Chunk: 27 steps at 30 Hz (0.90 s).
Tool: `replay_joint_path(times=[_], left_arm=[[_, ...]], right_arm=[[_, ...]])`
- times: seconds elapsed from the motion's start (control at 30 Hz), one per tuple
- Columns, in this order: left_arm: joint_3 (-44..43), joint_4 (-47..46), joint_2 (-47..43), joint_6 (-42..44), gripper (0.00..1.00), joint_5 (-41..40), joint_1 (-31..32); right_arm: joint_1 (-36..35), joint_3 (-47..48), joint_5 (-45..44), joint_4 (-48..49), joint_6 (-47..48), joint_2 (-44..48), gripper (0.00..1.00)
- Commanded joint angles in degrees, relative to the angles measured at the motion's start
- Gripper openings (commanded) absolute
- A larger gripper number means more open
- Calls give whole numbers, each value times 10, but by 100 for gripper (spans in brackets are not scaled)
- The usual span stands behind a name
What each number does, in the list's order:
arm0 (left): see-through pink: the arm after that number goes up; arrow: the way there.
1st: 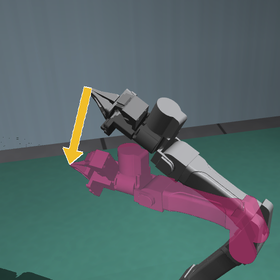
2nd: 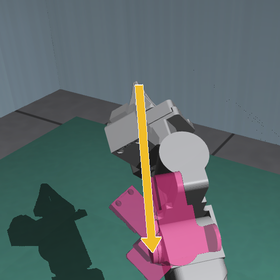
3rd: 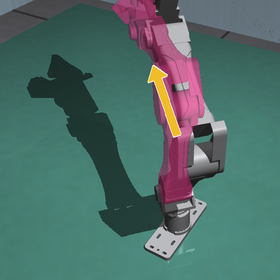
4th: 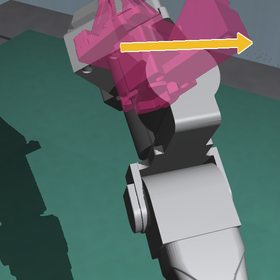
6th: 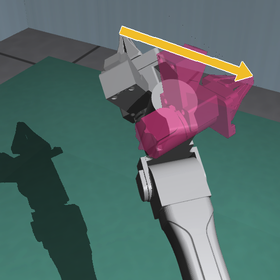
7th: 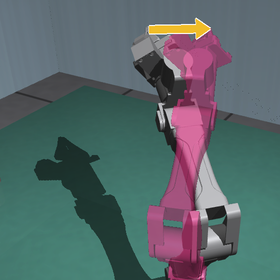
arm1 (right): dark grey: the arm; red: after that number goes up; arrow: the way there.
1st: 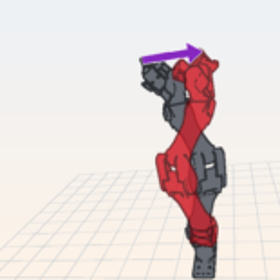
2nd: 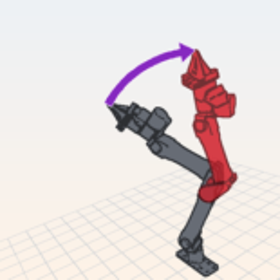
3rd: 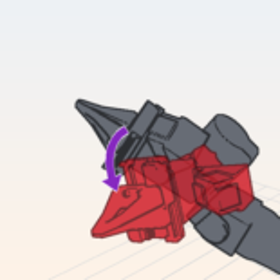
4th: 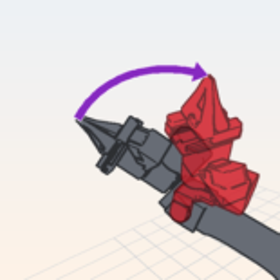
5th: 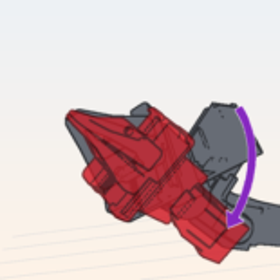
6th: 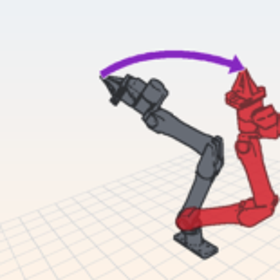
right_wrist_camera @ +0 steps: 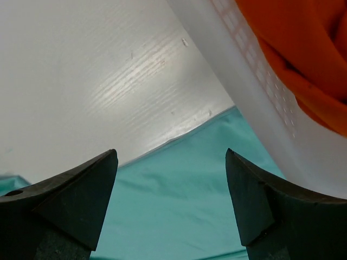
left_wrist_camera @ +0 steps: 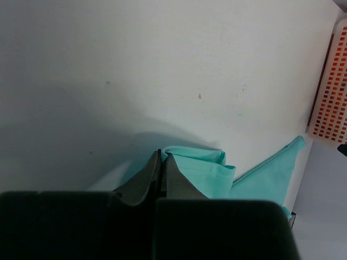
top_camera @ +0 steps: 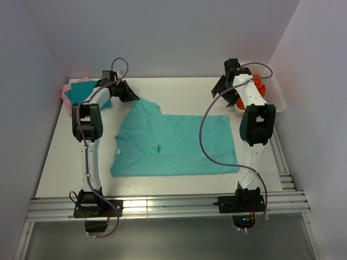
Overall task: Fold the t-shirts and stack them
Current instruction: Grap the side of the flattened tshirt furthest away from the robot with both arms
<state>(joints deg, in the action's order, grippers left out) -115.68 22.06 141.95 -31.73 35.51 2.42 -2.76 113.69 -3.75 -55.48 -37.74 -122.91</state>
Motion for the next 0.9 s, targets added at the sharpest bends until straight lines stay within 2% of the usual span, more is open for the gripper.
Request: replay_joint_path(times=[0.0, 0.13, 0.33, 0.63, 0.87], left_arm=[[-13, 12, -33, 22, 0, 13, -22], [-5, 13, -39, 24, 0, 24, -54], [-4, 1, -37, 10, 0, 47, -73], [14, -27, -31, -9, 0, 97, -73], [19, -33, -30, -11, 0, 112, -58]], right_arm=[[-7, 68, -31, -49, 6, -35, 87], [-14, 119, -46, -82, -4, -83, 86], [-22, 105, -57, -74, -2, -99, 86], [-37, 133, -20, -40, -5, -147, 82], [-38, 203, -17, -59, -12, -204, 80]])
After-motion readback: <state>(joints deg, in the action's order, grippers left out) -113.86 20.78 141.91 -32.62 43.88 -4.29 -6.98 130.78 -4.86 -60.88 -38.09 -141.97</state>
